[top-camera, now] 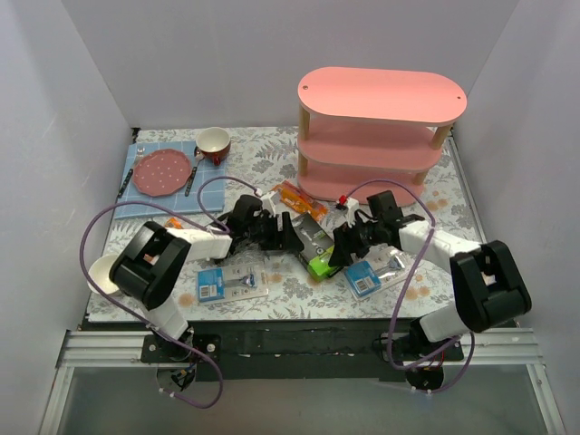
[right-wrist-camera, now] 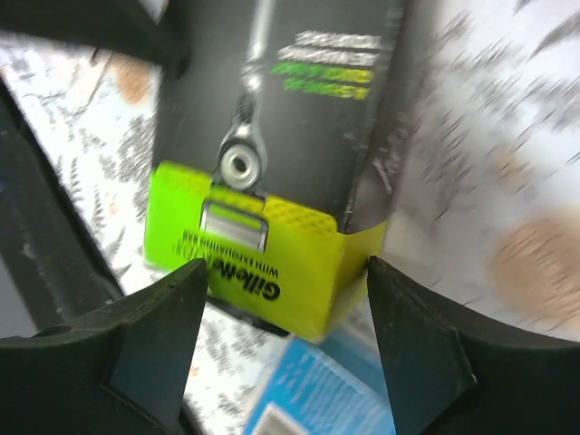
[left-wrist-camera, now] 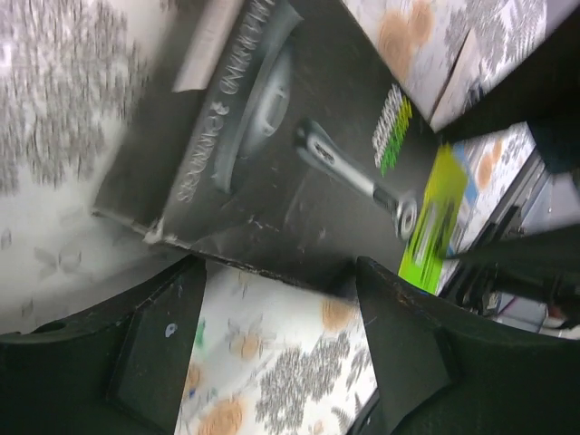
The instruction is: Place and organize the shaving razors onto the shelf
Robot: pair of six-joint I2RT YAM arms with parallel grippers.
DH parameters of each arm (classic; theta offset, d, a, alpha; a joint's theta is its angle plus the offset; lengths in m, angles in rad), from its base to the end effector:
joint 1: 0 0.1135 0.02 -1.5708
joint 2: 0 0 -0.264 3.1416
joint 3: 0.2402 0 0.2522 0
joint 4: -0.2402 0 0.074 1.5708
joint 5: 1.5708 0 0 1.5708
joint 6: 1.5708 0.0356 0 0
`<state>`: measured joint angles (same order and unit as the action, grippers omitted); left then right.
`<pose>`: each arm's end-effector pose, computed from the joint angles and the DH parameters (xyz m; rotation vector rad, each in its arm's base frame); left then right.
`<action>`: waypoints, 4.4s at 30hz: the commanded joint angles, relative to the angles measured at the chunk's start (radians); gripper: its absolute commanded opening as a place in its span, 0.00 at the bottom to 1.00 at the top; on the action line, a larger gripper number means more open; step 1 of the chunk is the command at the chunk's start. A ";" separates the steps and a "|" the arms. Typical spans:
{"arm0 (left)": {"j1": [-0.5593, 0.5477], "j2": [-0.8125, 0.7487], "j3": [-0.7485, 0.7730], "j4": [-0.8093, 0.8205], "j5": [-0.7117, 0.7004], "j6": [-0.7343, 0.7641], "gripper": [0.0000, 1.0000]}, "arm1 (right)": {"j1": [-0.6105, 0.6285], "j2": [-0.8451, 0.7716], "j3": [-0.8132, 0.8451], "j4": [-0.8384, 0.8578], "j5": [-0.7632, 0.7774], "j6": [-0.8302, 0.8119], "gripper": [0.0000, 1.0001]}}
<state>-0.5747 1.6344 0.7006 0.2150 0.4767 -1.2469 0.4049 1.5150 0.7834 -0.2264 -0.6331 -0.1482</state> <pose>0.2515 -0.1823 0.1462 -0.5987 2.6005 -1.3460 0.2552 0.1323 0.1741 -0.9212 2.3078 0.9030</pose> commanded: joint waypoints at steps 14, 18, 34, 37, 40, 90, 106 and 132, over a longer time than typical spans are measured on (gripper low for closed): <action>0.026 -0.252 -0.120 -0.085 0.178 -0.071 0.80 | -0.047 -0.199 -0.142 0.055 -0.002 0.136 0.79; 0.018 -0.298 -0.232 0.064 0.335 -0.175 0.74 | -0.081 -0.170 -0.145 0.071 -0.031 0.222 0.77; -0.200 -0.002 -0.191 0.342 0.122 -0.467 0.61 | -0.058 -0.133 -0.269 0.272 -0.171 0.487 0.62; -0.200 0.051 -0.147 0.320 0.106 -0.470 0.61 | -0.057 -0.139 -0.285 0.337 -0.220 0.555 0.62; -0.200 0.100 -0.118 0.317 0.093 -0.476 0.57 | -0.054 -0.144 -0.291 0.363 -0.217 0.582 0.62; -0.113 -0.179 -0.182 -0.014 -0.060 -0.528 0.45 | 0.011 0.033 -0.239 0.545 -0.251 0.676 0.62; -0.096 -0.071 -0.187 0.150 -0.027 -0.626 0.46 | 0.080 0.088 -0.153 0.524 -0.226 0.662 0.63; 0.001 -0.059 -0.138 0.222 0.098 -0.582 0.00 | -0.026 -0.004 -0.308 0.535 -0.140 0.781 0.91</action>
<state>-0.5976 1.6154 0.5053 0.4271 0.5404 -1.8313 0.4057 1.5112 0.4877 0.2710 -0.7956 0.5400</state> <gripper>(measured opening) 0.022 0.843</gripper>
